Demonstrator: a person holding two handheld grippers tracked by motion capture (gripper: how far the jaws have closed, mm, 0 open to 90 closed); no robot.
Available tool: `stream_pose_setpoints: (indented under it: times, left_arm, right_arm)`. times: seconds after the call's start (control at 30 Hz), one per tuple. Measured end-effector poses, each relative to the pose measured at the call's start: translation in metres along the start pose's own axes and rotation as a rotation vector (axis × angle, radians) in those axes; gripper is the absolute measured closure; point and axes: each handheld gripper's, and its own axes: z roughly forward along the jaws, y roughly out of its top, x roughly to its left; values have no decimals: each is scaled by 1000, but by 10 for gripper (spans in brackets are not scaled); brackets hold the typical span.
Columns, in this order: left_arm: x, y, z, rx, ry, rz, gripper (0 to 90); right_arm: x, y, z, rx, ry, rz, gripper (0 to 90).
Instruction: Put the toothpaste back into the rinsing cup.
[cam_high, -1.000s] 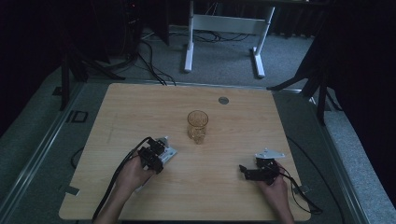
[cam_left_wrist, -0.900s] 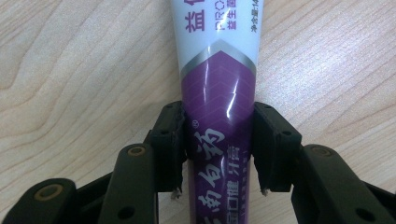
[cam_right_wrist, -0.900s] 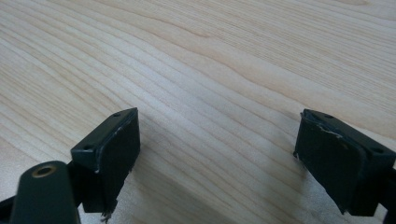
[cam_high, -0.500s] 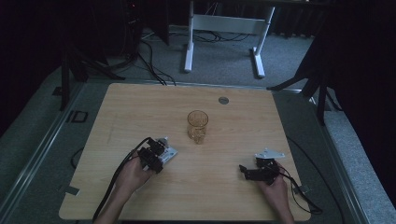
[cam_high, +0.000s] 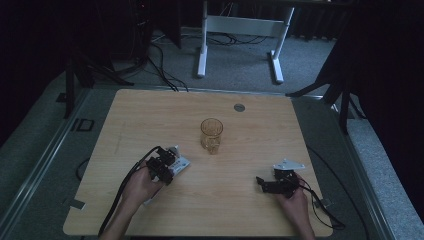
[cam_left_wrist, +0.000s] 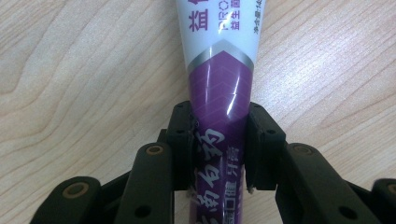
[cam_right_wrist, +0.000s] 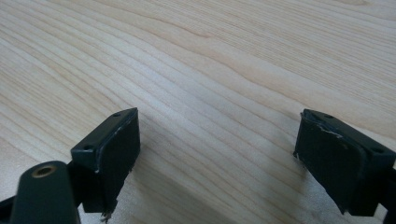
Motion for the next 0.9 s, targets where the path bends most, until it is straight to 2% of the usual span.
stream_pose_setpoints:
  times: [0.2, 0.7, 0.9]
  left_arm:
    - [0, 0, -1, 0, 5, 1, 686]
    - [2, -3, -15, -50, 14, -10, 688]
    - [1, -3, -22, -76, 35, -10, 689]
  right_arm:
    - [0, 0, 0, 0, 0, 0, 138]
    - [0, 0, 0, 0, 0, 0, 139]
    - [0, 0, 0, 0, 0, 0, 138]
